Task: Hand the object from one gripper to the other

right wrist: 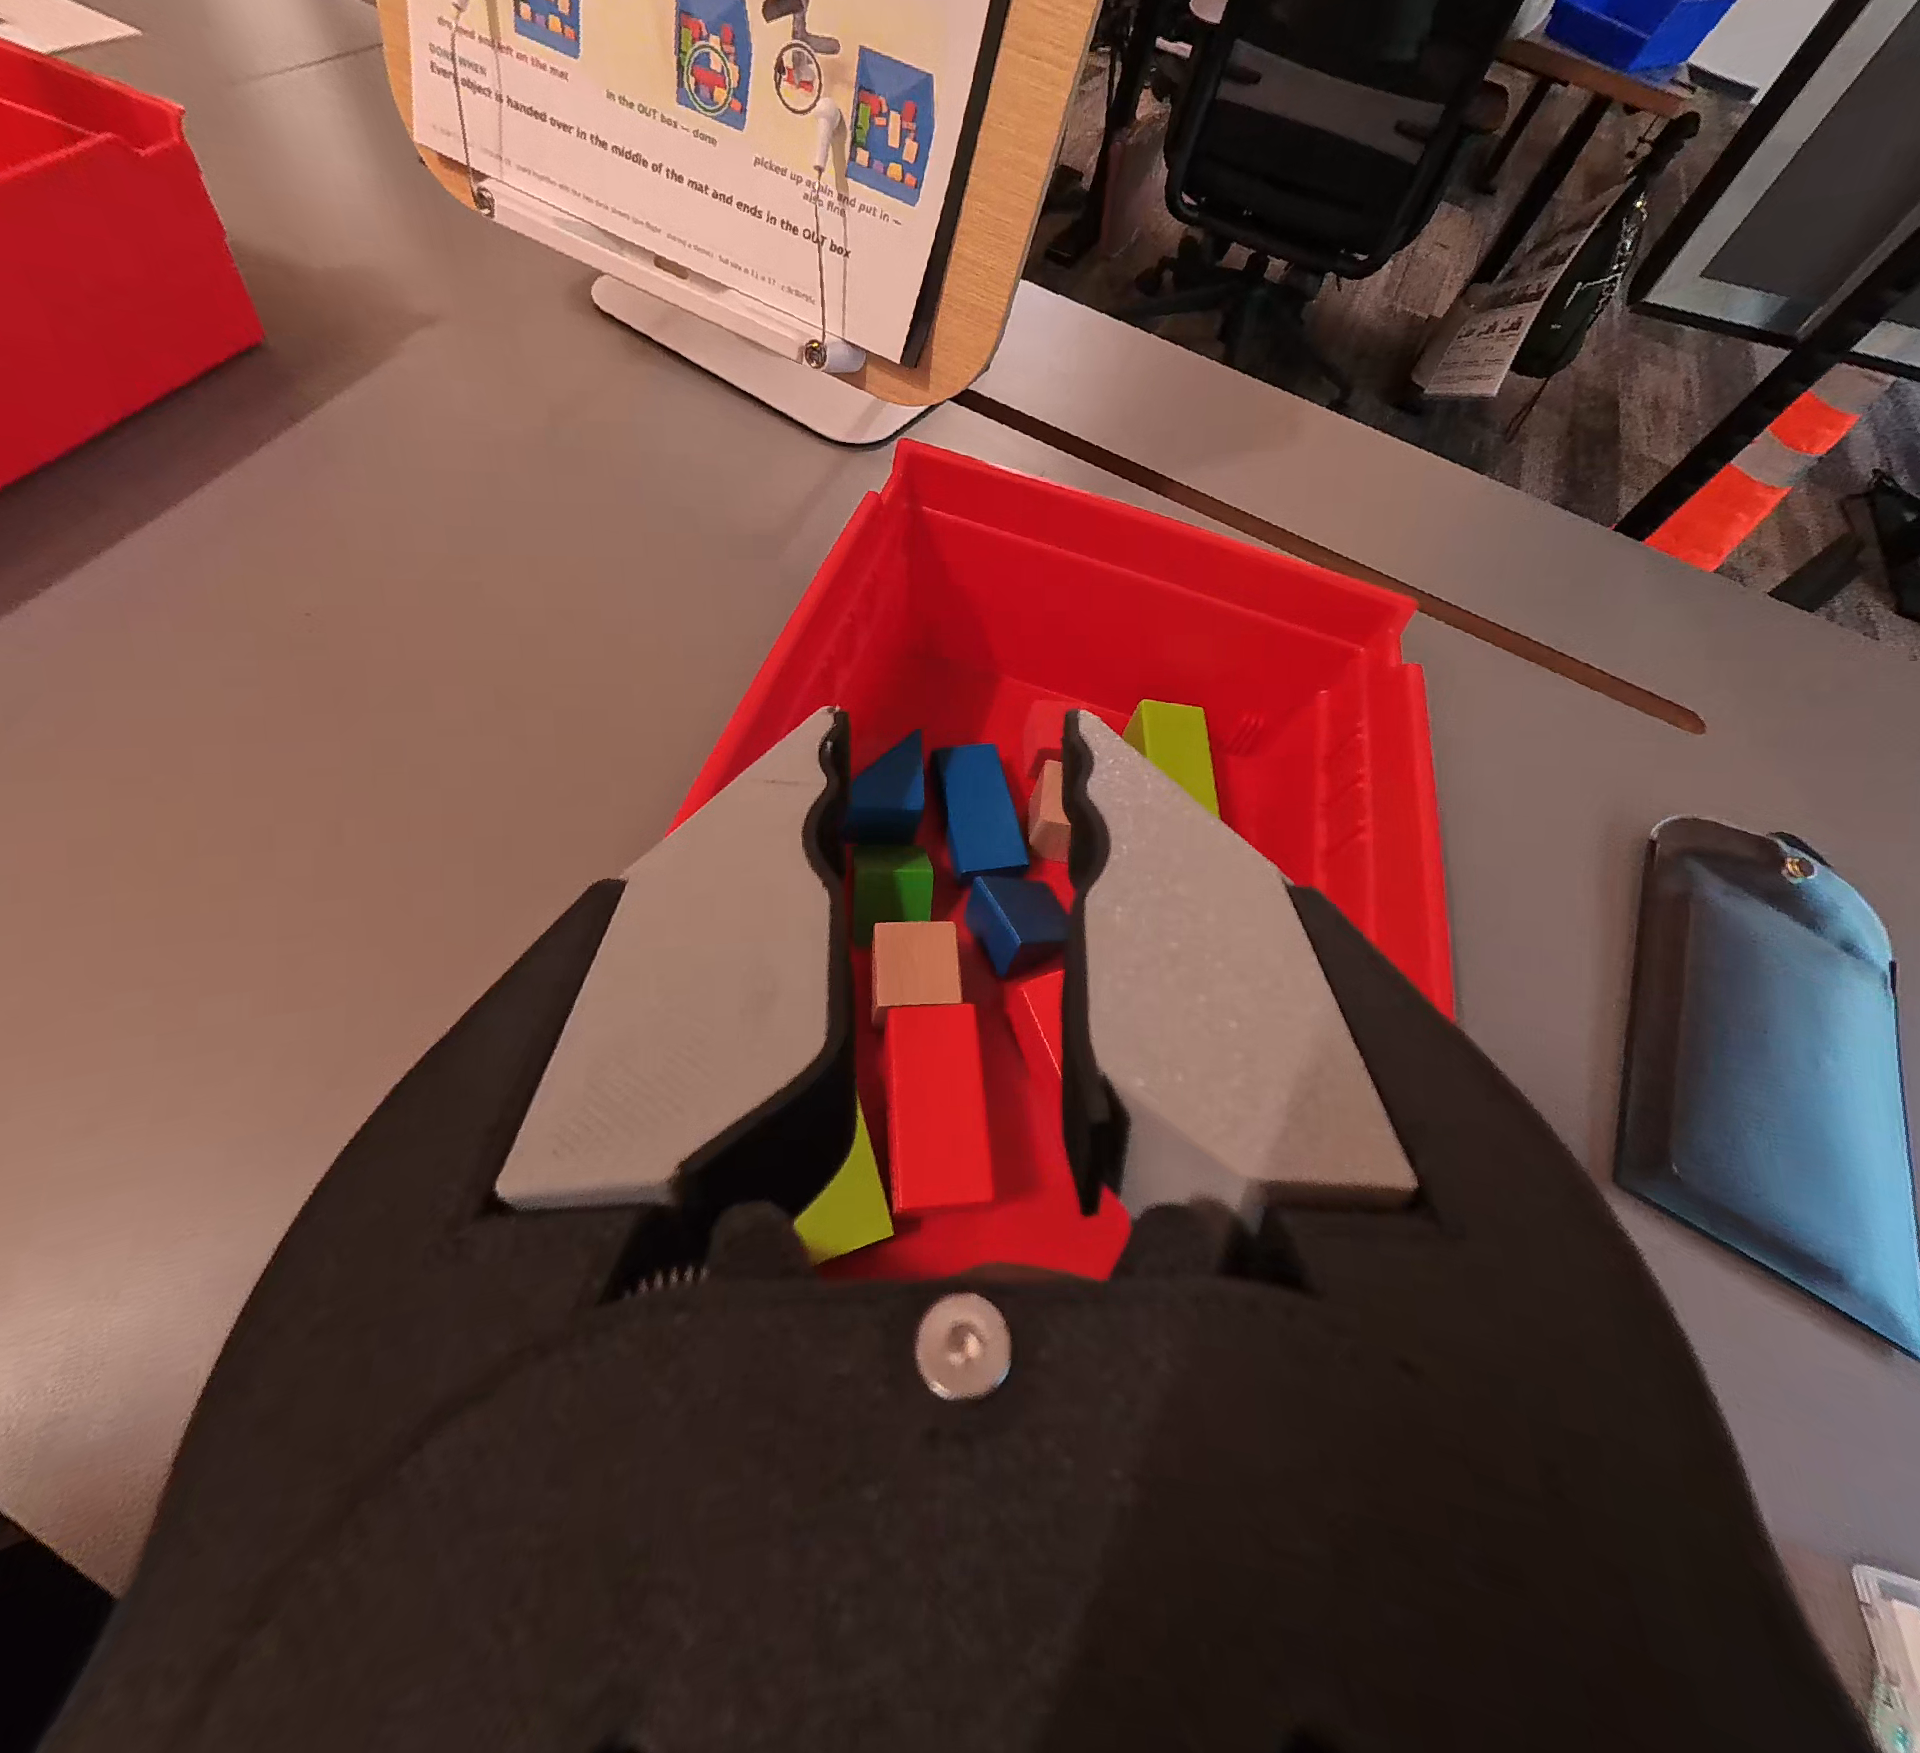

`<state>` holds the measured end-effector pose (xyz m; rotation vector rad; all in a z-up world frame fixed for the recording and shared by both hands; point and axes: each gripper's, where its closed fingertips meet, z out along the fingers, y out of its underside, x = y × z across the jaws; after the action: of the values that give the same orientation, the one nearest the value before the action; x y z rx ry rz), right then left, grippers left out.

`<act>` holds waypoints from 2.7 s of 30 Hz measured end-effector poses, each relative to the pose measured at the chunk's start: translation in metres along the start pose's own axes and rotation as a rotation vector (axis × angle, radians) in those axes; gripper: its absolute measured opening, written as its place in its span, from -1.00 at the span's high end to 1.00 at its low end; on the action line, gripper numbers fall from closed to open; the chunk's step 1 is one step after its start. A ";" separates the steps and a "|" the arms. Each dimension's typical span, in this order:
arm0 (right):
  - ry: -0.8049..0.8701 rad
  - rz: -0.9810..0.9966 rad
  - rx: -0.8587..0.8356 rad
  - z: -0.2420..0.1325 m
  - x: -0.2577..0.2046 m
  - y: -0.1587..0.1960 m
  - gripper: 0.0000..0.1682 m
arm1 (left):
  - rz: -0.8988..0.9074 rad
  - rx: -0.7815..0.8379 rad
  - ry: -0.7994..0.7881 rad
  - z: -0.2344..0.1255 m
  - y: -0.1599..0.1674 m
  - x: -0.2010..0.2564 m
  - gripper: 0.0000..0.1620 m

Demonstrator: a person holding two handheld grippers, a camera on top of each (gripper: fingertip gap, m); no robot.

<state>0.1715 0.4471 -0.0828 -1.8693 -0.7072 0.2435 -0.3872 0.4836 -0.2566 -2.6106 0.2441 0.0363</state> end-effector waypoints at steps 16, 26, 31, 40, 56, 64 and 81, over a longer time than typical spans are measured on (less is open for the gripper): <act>-0.634 0.029 0.238 -0.049 -0.172 -0.067 0.45 | 0.680 1.155 -0.210 -0.304 0.013 0.225 0.68; -0.972 -0.077 0.297 -0.104 -0.310 -0.073 0.25 | 1.011 1.350 -0.373 -0.346 0.056 0.353 0.69; -0.972 -0.118 0.258 -0.097 -0.323 -0.062 0.37 | 1.112 1.339 -0.475 -0.331 0.059 0.372 0.69; -0.885 -0.201 0.231 -0.078 -0.322 -0.054 0.68 | 1.078 1.319 -0.447 -0.309 0.052 0.367 0.68; 0.157 0.125 0.257 -0.066 0.027 -0.032 0.69 | 0.768 1.227 -0.368 -0.315 0.033 0.304 0.54; 0.248 0.108 -0.078 -0.036 0.068 0.039 0.69 | 0.451 1.004 -0.051 -0.274 0.025 0.285 0.49; 0.219 0.162 -0.405 0.000 0.080 0.116 0.68 | 0.470 0.974 -0.081 -0.266 0.027 0.280 0.50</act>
<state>0.2773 0.4638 -0.1742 -2.3013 -0.4777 -0.0064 -0.1219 0.2819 -0.0590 -1.5444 0.6516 0.1455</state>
